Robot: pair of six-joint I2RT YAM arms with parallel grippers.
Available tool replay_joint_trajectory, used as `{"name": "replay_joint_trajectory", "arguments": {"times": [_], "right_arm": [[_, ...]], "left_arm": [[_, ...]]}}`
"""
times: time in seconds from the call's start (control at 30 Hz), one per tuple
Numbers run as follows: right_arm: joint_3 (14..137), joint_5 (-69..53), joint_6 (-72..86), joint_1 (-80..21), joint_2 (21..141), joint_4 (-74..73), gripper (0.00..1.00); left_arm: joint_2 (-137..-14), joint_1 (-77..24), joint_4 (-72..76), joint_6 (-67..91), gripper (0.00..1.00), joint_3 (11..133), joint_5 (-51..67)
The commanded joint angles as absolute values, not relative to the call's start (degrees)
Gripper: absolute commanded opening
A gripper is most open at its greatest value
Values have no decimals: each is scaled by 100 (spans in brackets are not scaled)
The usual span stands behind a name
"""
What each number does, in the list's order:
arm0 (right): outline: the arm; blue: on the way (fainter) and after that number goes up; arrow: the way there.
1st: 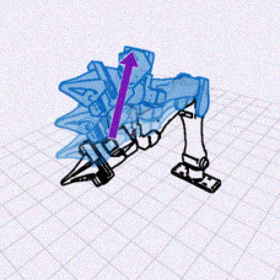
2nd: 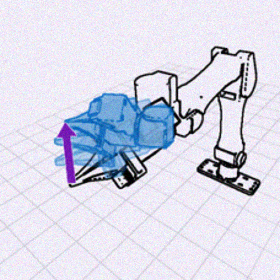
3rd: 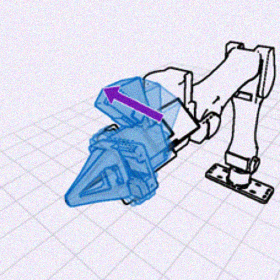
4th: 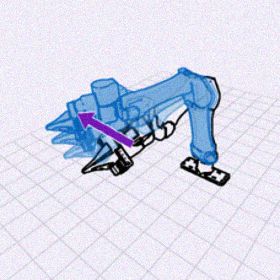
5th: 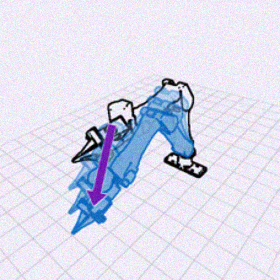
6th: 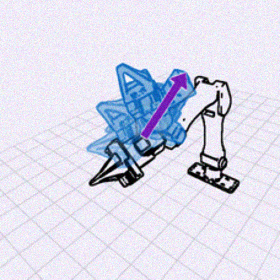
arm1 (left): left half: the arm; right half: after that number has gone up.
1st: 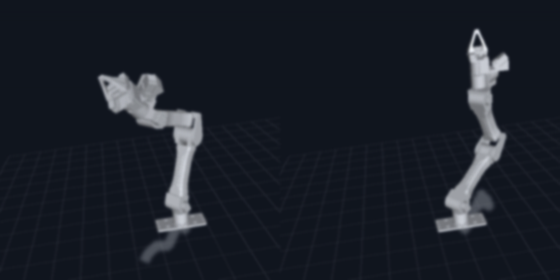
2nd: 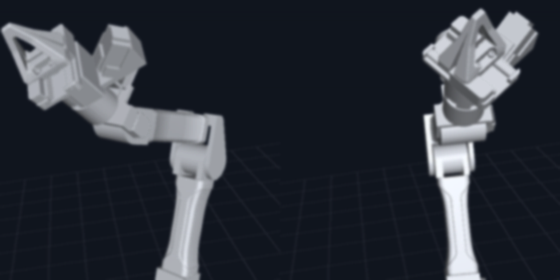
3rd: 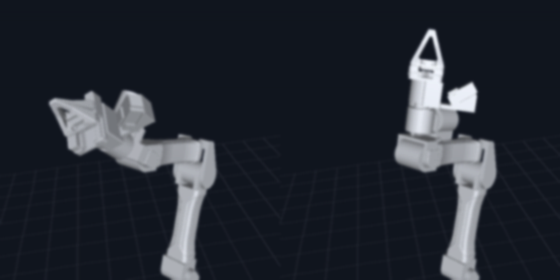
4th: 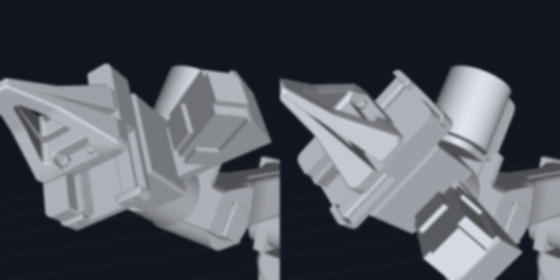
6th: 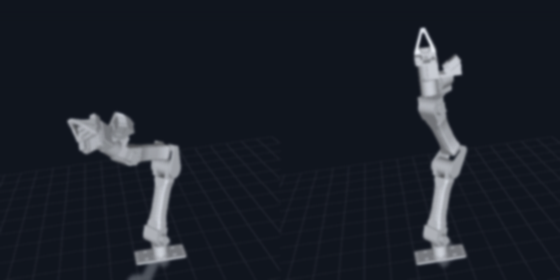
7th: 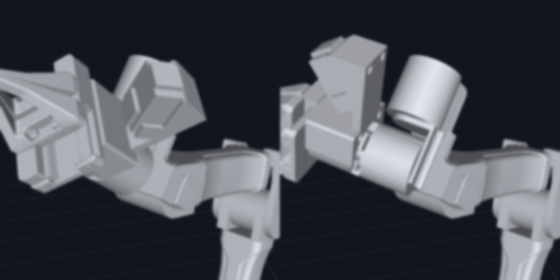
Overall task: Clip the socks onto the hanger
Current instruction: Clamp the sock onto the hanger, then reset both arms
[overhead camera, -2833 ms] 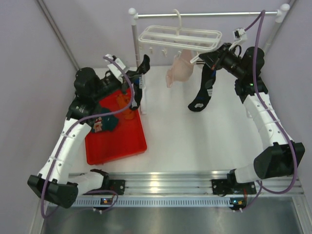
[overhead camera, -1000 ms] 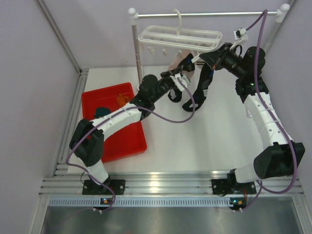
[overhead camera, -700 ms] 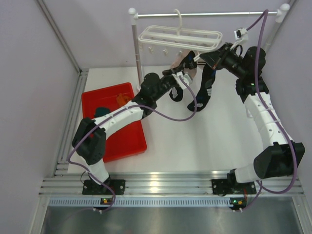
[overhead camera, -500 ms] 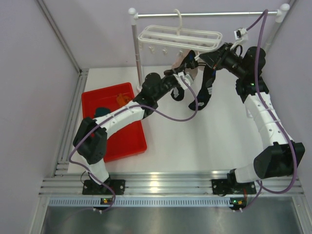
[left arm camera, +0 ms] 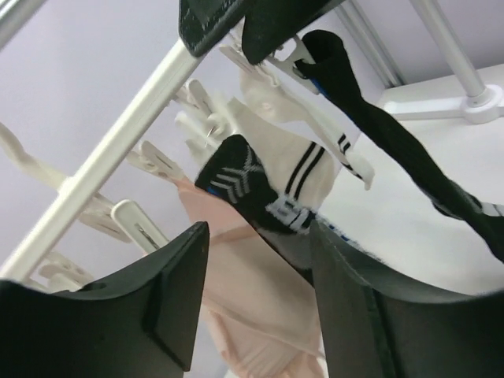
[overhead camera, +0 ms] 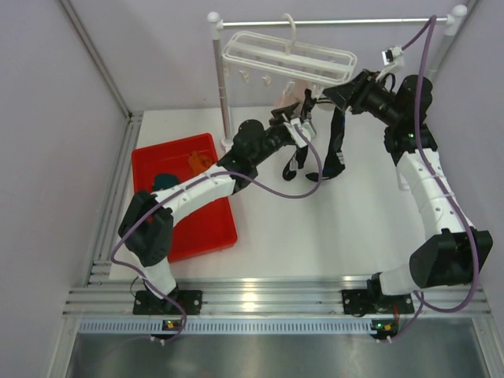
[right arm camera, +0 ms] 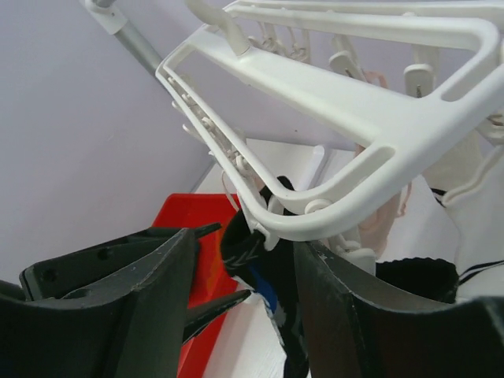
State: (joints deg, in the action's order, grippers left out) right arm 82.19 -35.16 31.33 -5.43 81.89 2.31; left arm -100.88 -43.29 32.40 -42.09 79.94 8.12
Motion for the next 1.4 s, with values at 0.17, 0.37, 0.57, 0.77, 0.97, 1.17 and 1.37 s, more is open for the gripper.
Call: {"name": "replay_joint_trajectory", "arguments": {"times": [0.17,0.37,0.57,0.77,0.97,1.17,1.37], "right_arm": [[8639,-3410,3094,-44,8455,483,53],[8920,-3366,3041,290,8789,694,53],[9343,-3375,2848,439,9088,721,59],[8975,-3690,2470,711,8509,440,94],[7764,-3955,1208,1037,7341,-595,100],[6602,-4201,-200,1046,5978,-1712,100],[5487,-4323,-677,1046,5090,-2294,100]], "left_arm": [[-9045,-4359,1944,-2779,76,8016,879],[-8351,-4359,310,-1338,97,8042,634],[-8200,-4193,-1931,-9,98,8576,61],[-7568,-2604,-2495,966,98,7981,1720],[-7006,-1565,-2891,968,98,7445,1645],[-6382,-1389,-3524,352,98,6866,1038],[-5635,-1064,-3419,246,98,6013,747]]}}
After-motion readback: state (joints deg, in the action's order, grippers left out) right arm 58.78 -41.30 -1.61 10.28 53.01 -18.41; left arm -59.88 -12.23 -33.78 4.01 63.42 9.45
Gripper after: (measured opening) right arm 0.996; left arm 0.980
